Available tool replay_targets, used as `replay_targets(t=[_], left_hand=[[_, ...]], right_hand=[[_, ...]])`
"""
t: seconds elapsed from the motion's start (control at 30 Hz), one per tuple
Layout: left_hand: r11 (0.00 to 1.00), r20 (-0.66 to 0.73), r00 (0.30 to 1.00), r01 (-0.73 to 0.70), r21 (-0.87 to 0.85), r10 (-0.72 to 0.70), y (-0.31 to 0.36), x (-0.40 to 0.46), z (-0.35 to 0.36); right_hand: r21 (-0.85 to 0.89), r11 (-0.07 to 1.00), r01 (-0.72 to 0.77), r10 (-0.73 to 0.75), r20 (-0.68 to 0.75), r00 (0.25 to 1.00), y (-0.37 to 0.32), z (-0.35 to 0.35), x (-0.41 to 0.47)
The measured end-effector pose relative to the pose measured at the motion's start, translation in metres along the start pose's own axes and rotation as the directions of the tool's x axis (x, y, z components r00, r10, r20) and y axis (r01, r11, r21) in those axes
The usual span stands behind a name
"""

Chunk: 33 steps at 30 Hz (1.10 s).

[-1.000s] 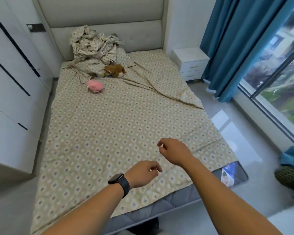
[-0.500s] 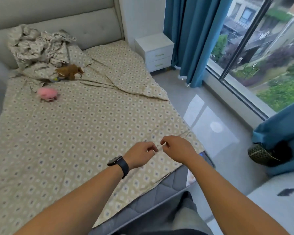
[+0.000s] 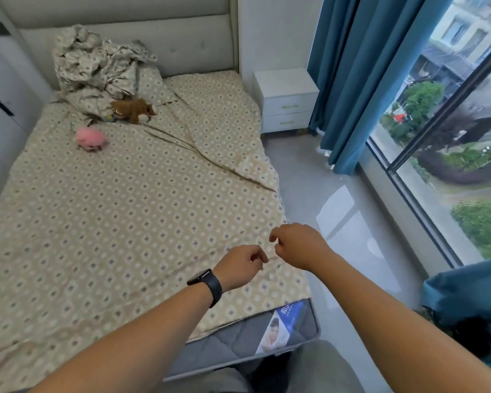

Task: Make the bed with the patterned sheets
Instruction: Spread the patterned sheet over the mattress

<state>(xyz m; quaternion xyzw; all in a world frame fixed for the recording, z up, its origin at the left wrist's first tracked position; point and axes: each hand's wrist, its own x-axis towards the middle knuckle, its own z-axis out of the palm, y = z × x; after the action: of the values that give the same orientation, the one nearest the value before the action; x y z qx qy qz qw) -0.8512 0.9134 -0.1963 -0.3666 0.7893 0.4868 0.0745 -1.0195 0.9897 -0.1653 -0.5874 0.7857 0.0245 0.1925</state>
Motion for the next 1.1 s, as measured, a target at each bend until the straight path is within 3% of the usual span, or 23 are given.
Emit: replay_targets(t=[0.1, 0.3, 0.43, 0.57, 0.7, 0.8, 0.97, 1.1], left_hand=[[0.999, -0.043, 0.999, 0.025, 0.045, -0.023, 0.008, 0.020, 0.009], [0.983, -0.188, 0.966, 0.165, -0.086, -0.179, 0.046, 0.085, 0.048], [0.902, -0.317, 0.860, 0.307, -0.303, -0.399, 0.077, 0.100, 0.087], [0.854, -0.394, 0.783, 0.317, -0.413, -0.481, 0.113, 0.109, 0.119], [0.763, -0.420, 0.672, 0.356, -0.539, -0.610, 0.123, 0.089, 0.174], [0.700, -0.442, 0.575, 0.368, -0.612, -0.688, 0.098, 0.085, 0.209], [0.557, -0.361, 0.483, 0.362, -0.747, -0.798, 0.047, 0.110, 0.285], [0.481, -0.319, 0.422, 0.362, -0.799, -0.849, 0.034, 0.137, 0.350]], right_hand=[[0.027, 0.997, 0.069, -0.069, 0.013, 0.998, 0.019, 0.002, 0.008], [-0.012, 0.958, 0.286, -0.283, 0.102, 0.954, 0.102, 0.013, 0.055], [-0.064, 0.896, 0.439, -0.421, 0.191, 0.887, 0.154, -0.003, 0.065], [-0.137, 0.829, 0.542, -0.515, 0.191, 0.836, 0.194, -0.022, 0.083], [-0.151, 0.768, 0.622, -0.569, 0.284, 0.772, 0.202, -0.011, 0.066], [-0.185, 0.681, 0.708, -0.631, 0.342, 0.696, 0.200, 0.021, 0.061], [-0.267, 0.547, 0.794, -0.599, 0.538, 0.593, 0.224, 0.100, 0.068], [-0.268, 0.455, 0.849, -0.599, 0.613, 0.514, 0.244, 0.149, 0.076]])
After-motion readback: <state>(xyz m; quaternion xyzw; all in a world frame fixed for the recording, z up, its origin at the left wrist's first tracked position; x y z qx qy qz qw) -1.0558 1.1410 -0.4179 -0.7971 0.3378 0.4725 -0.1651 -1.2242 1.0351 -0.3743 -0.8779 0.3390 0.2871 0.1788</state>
